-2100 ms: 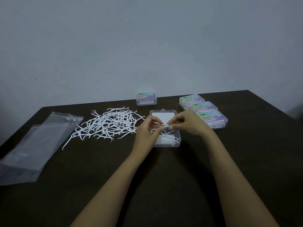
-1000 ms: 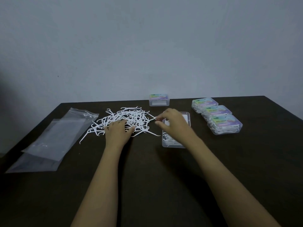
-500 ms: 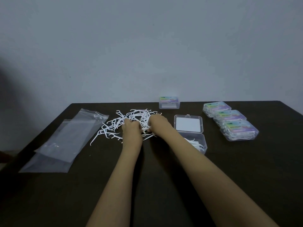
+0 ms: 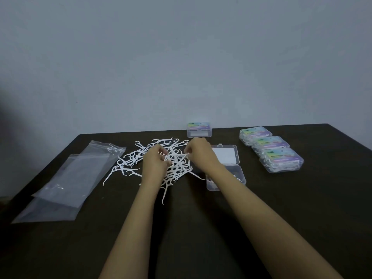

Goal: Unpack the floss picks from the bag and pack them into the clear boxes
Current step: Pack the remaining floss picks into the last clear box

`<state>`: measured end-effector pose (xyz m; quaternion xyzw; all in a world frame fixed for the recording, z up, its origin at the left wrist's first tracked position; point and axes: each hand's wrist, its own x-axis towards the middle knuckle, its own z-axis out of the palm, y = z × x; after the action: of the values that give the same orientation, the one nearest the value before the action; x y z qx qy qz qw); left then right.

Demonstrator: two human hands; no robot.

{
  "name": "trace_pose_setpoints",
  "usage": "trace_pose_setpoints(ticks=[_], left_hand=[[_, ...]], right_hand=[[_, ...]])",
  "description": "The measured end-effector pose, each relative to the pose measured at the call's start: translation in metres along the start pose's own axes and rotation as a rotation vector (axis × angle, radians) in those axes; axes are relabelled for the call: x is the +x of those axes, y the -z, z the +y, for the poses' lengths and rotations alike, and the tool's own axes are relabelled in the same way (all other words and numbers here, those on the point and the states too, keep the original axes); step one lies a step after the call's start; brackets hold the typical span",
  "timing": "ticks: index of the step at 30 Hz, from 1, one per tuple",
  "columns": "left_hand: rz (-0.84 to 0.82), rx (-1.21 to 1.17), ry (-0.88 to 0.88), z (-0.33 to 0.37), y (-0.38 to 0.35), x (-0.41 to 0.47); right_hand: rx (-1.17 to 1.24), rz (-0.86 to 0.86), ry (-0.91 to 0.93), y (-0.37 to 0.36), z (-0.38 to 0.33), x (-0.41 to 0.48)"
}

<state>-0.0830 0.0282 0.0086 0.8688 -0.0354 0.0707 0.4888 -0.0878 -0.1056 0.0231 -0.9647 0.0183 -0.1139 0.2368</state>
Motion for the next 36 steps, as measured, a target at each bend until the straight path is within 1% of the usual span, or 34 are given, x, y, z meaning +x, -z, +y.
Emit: trace_pose_setpoints(ticks=[4,7,10,12,17,20,23,26,30,33,36], left_hand=[[-0.045,-0.151,0.003,0.013,0.008,-0.003],[-0.074,-0.323,0.023,0.015,0.012,-0.007],[-0.08,-0.484,0.027,0.018,0.01,-0.01],[-0.084,-0.582,0.049,0.023,0.007,-0.012],[-0.132,-0.849,0.153,0.037,-0.007,-0.022],[-0.169,-0.983,0.195,0.044,-0.023,-0.032],[-0.193,-1.042,0.194,0.048,-0.039,-0.044],[-0.162,-1.017,0.153,0.052,-0.045,-0.052],[-0.12,-0.853,0.045,0.059,-0.049,-0.057],[-0.136,-0.637,-0.123,0.067,-0.053,-0.061],[-0.206,-0.381,-0.278,0.075,-0.062,-0.065]], right_hand=[[0.208,0.106,-0.014,0.032,0.01,-0.016],[0.364,0.179,-0.066,0.049,0.023,-0.028],[0.703,0.25,-0.123,0.06,0.034,-0.04],[0.834,0.288,-0.145,0.067,0.041,-0.048],[0.721,0.247,-0.178,0.08,0.061,-0.068],[0.637,0.161,-0.183,0.08,0.073,-0.075],[0.541,0.066,-0.154,0.08,0.08,-0.077],[0.426,-0.022,-0.115,0.081,0.084,-0.076],[0.428,-0.097,-0.081,0.088,0.089,-0.079],[0.416,-0.047,-0.084,0.094,0.094,-0.081],[0.421,0.019,-0.117,0.097,0.103,-0.082]])
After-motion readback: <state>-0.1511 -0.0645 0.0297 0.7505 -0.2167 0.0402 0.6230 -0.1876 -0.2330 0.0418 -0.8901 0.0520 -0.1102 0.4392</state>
